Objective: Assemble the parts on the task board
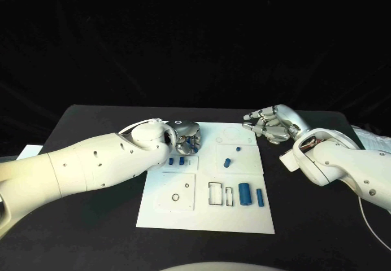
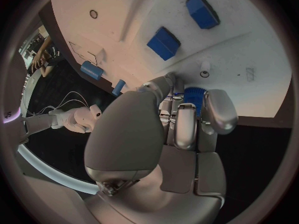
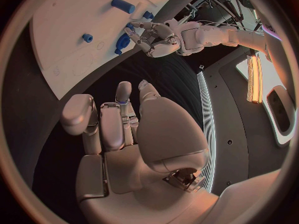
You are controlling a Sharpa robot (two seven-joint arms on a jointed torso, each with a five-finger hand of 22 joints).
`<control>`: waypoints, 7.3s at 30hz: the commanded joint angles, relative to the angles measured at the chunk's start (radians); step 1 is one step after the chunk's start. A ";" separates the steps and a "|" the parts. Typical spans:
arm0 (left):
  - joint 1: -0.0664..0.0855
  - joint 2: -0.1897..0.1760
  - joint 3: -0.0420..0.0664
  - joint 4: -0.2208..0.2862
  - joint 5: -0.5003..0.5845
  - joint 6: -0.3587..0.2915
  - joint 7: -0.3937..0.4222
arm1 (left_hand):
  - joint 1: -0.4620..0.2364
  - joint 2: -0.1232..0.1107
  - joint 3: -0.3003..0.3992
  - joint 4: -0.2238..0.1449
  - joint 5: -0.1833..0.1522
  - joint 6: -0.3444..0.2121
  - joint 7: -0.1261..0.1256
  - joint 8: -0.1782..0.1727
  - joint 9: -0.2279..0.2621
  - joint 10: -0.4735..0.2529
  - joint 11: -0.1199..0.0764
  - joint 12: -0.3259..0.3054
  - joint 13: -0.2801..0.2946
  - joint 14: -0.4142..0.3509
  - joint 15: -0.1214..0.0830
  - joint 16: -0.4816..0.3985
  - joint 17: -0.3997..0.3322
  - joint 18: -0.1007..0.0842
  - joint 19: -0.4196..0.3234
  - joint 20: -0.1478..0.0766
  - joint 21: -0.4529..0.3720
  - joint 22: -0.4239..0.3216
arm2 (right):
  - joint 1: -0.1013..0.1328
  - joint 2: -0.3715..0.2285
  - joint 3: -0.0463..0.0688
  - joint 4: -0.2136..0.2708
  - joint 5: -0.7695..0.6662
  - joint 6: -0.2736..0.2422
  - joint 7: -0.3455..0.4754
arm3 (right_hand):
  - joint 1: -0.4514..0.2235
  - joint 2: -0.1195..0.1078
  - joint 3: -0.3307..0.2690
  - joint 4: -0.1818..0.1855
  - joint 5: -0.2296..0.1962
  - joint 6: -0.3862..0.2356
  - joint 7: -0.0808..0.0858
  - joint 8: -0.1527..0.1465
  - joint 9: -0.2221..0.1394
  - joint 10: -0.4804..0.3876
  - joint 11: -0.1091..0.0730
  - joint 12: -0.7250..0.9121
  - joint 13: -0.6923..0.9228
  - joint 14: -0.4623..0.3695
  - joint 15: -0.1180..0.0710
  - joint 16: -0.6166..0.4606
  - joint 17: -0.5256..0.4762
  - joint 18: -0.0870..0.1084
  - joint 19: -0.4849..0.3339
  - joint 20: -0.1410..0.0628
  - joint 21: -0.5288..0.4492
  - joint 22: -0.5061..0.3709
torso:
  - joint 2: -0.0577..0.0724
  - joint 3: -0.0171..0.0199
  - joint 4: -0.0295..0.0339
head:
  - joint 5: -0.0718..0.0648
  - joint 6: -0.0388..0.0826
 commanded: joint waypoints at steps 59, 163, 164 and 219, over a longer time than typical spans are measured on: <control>0.008 -0.157 0.035 0.072 0.258 0.027 -0.028 | -0.087 -0.014 -0.014 -0.003 -0.003 0.033 0.001 -0.016 -0.010 0.039 0.002 -0.056 0.004 0.034 -0.005 -0.003 -0.034 -0.020 0.014 -0.004 0.060 0.050 | -0.003 -0.005 0.000 -0.005 0.000 0.015 0.004 | 0.010 0.001 -0.005 0.002 0.005 0.003 0.008 -0.003 -0.001 -0.002 0.001 -0.003 -0.003 0.032 -0.005 -0.003 0.000 0.006 -0.003 -0.001 -0.003 0.000 | 0.001 -0.0002 -0.0003 | 0.008 0.002; -0.005 -0.350 0.024 0.177 1.747 -0.115 0.525 | -0.110 -0.001 -0.089 0.008 -0.001 -0.081 0.043 -0.016 -0.121 -0.041 0.038 -0.004 0.023 -0.199 0.031 -0.321 -0.535 0.081 -0.225 0.034 -0.575 -0.341 | -0.001 0.107 -0.003 -0.020 -0.955 0.354 -0.321 | 0.154 -0.117 0.332 -0.061 -0.187 0.137 -0.009 -0.009 -0.008 -0.027 0.018 -0.607 -0.750 0.043 0.008 -0.075 -0.062 0.007 0.022 0.010 -0.026 -0.021 | 0.001 -0.0006 0.0009 | -0.073 0.021; -0.005 -0.350 0.024 0.177 1.746 -0.115 0.524 | -0.110 -0.001 -0.089 0.008 -0.001 -0.081 0.043 -0.016 -0.121 -0.041 0.038 -0.004 0.023 -0.199 0.031 -0.321 -0.536 0.081 -0.225 0.034 -0.575 -0.341 | -0.001 0.108 -0.003 -0.022 -0.955 0.356 -0.322 | 0.152 -0.118 0.345 -0.063 -0.189 0.138 -0.009 -0.008 -0.008 -0.026 0.018 -0.606 -0.757 0.042 0.007 -0.076 -0.063 0.007 0.022 0.010 -0.027 -0.021 | 0.001 -0.0011 0.0014 | -0.073 0.020; -0.005 -0.355 0.024 0.183 1.689 -0.103 0.491 | -0.104 0.004 -0.088 -0.009 0.000 -0.087 0.047 -0.016 -0.126 -0.064 0.042 0.016 0.030 -0.220 0.034 -0.342 -0.572 0.080 -0.228 0.036 -0.591 -0.353 | -0.009 0.143 -0.020 -0.022 -0.961 0.250 -0.344 | 0.099 -0.104 0.547 -0.192 -0.220 0.244 -0.026 0.014 0.023 0.088 -0.004 -0.603 -0.824 0.051 -0.013 -0.056 -0.063 -0.004 0.052 -0.009 0.022 0.046 | -0.001 -0.0007 -0.0002 | -0.073 0.003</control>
